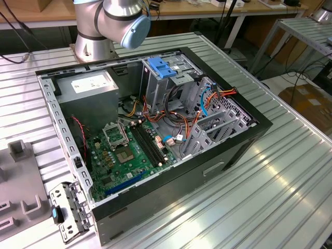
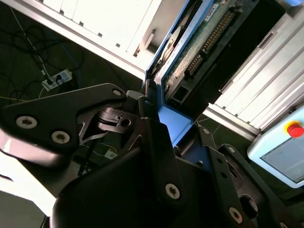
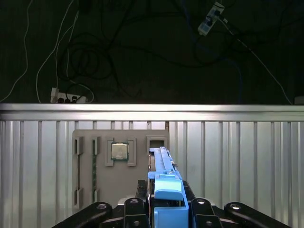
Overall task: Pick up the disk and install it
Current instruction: 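Pick up the disk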
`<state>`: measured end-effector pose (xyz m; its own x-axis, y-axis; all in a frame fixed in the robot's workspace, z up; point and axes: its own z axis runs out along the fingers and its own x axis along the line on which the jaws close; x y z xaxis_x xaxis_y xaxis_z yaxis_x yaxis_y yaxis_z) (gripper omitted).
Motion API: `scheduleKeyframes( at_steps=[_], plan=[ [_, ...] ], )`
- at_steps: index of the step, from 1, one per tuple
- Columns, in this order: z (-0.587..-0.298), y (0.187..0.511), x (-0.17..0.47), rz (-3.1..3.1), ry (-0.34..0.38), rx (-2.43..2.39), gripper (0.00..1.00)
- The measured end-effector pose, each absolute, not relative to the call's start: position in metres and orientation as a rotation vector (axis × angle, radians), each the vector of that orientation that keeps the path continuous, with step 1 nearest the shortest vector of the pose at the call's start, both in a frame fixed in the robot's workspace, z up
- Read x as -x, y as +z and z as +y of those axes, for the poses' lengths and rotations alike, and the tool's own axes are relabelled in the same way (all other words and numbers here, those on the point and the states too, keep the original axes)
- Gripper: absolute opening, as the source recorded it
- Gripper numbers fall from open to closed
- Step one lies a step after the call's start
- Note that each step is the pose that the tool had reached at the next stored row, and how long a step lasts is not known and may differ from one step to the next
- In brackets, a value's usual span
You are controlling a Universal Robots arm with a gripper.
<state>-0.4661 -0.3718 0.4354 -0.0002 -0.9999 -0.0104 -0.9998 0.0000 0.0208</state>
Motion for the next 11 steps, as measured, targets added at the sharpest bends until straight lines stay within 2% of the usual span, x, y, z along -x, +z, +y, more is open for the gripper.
scheduleKeyframes(
  at_steps=[11],
  plan=[
    [-0.372, 0.448, 0.466, -2.214, -0.040, -2.213, 0.37]
  ],
)
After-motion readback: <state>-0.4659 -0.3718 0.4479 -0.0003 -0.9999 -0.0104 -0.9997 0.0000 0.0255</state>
